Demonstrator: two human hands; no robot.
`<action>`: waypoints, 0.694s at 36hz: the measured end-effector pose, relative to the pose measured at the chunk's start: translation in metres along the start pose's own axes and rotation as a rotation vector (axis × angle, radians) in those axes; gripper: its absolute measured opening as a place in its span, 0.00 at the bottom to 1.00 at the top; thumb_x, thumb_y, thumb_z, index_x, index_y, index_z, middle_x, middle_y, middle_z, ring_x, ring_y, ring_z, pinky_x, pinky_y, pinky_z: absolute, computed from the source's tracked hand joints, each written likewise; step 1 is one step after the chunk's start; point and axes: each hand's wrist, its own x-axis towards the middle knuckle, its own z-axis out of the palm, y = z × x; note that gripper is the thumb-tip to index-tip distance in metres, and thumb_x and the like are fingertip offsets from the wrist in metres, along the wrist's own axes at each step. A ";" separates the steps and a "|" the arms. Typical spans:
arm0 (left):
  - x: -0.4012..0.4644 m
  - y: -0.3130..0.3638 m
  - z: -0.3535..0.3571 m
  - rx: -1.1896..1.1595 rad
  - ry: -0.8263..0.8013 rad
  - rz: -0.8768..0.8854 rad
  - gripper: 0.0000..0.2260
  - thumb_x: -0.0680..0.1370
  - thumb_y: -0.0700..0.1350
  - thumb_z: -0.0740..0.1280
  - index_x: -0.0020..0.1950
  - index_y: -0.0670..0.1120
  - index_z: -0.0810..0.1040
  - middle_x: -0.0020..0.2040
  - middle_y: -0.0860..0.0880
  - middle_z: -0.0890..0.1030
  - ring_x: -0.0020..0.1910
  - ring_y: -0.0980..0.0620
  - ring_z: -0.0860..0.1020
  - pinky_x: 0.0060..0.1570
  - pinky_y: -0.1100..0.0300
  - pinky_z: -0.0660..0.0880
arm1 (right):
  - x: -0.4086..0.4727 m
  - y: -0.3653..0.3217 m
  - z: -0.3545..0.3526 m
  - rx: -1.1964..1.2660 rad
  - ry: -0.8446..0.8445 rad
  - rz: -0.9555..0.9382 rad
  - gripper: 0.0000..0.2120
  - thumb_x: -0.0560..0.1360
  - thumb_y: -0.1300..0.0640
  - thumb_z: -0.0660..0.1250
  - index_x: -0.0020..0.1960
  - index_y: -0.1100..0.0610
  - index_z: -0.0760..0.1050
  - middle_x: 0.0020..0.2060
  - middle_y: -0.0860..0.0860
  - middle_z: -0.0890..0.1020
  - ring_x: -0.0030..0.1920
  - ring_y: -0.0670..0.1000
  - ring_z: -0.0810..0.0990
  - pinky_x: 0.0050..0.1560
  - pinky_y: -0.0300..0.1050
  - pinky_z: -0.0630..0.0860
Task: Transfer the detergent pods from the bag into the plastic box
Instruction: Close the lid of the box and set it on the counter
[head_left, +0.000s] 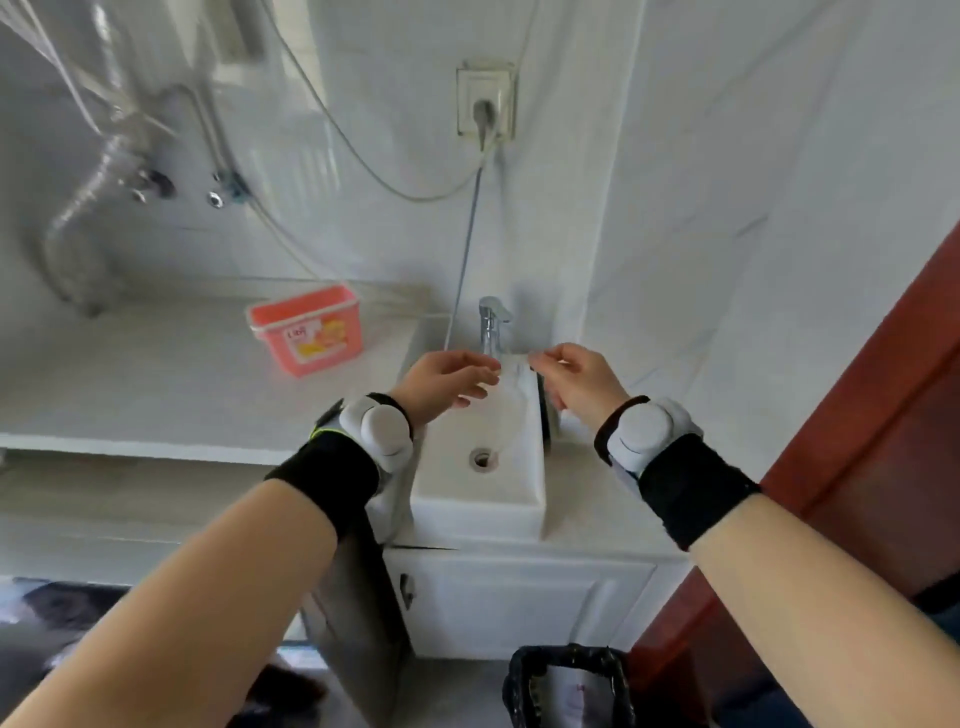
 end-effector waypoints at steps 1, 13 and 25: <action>-0.003 0.005 -0.015 0.002 0.035 0.022 0.08 0.79 0.39 0.62 0.47 0.50 0.78 0.42 0.53 0.81 0.38 0.57 0.77 0.45 0.63 0.71 | 0.003 -0.013 0.009 0.000 -0.021 -0.019 0.09 0.75 0.57 0.66 0.37 0.57 0.72 0.24 0.51 0.69 0.22 0.46 0.65 0.26 0.35 0.64; 0.000 -0.001 -0.205 0.003 0.336 0.108 0.09 0.79 0.37 0.61 0.45 0.48 0.78 0.42 0.51 0.80 0.39 0.55 0.76 0.42 0.63 0.72 | 0.084 -0.086 0.145 -0.061 -0.105 -0.194 0.08 0.75 0.57 0.66 0.38 0.58 0.73 0.28 0.51 0.74 0.26 0.47 0.70 0.33 0.39 0.68; 0.078 -0.085 -0.356 0.147 0.586 -0.182 0.10 0.78 0.41 0.63 0.56 0.39 0.77 0.43 0.45 0.76 0.34 0.52 0.72 0.33 0.61 0.70 | 0.205 -0.092 0.268 -0.124 -0.065 -0.123 0.07 0.74 0.57 0.66 0.49 0.59 0.78 0.37 0.48 0.77 0.41 0.50 0.75 0.43 0.39 0.70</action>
